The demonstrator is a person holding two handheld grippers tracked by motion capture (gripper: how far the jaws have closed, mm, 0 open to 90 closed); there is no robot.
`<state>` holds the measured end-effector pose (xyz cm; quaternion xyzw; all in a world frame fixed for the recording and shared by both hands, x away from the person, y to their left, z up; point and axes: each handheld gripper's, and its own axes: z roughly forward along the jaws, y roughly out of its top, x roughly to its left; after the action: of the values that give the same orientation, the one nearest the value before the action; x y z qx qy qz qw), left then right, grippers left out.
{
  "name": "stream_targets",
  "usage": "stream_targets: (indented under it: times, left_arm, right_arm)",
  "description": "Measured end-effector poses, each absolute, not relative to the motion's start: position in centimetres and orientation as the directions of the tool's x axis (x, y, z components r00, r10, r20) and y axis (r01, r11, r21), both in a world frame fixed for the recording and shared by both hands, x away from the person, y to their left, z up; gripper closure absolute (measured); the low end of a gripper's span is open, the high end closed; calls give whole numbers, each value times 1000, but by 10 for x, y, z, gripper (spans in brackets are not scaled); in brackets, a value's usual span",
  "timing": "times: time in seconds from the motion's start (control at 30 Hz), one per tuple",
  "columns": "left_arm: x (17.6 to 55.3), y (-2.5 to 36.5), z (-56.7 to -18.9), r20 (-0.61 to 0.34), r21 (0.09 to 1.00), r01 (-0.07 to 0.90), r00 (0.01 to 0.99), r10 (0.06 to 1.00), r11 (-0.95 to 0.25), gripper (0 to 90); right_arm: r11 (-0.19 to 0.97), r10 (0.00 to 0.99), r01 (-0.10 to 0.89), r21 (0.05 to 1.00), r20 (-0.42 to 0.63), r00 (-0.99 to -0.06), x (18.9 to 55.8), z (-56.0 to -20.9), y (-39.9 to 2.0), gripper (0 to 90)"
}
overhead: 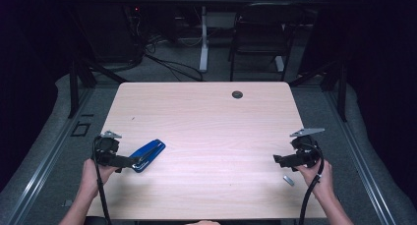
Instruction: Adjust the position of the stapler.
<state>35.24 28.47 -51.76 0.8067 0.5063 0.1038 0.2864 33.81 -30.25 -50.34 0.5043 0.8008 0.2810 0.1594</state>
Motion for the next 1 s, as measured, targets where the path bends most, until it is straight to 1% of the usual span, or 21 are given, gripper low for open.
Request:
stream_targets:
  times: [0.33, 0.43, 0.57, 0.6, 0.7, 0.73, 0.8, 0.87, 1.0]
  left_arm:
    - [352, 284, -521, -116, 540, 768, 472, 874, -344, 47]
    - [353, 282, -522, -112, 528, 771, 478, 871, -355, 80]
    - [353, 279, -525, -102, 492, 777, 498, 861, -391, 216]
    - [353, 278, -526, -94, 491, 773, 505, 858, -401, 216]
    - [354, 276, -528, -92, 479, 771, 519, 850, -419, 322]
    - [354, 275, -529, -87, 479, 772, 515, 853, -417, 334]
    - [354, 275, -529, -89, 476, 770, 522, 848, -424, 393]
    - [354, 275, -529, -88, 476, 769, 524, 847, -426, 426]
    - [355, 274, -531, -106, 477, 767, 534, 838, -428, 527]
  right_arm:
    - [347, 891, 717, 604, 26, -454, 340, -503, -299, 33]
    - [358, 889, 717, 598, 18, -458, 339, -504, -299, 34]
    - [353, 891, 722, 595, 22, -454, 339, -504, -302, 41]
    - [353, 891, 722, 595, 22, -454, 339, -504, -302, 41]
    - [357, 890, 724, 590, 20, -455, 340, -505, -301, 54]
    - [357, 889, 724, 591, 24, -458, 340, -505, -300, 61]
    - [362, 889, 725, 586, 17, -458, 340, -506, -299, 62]
    - [370, 885, 725, 581, 19, -466, 340, -506, -298, 62]
    - [371, 885, 729, 576, 17, -465, 341, -507, -298, 62]
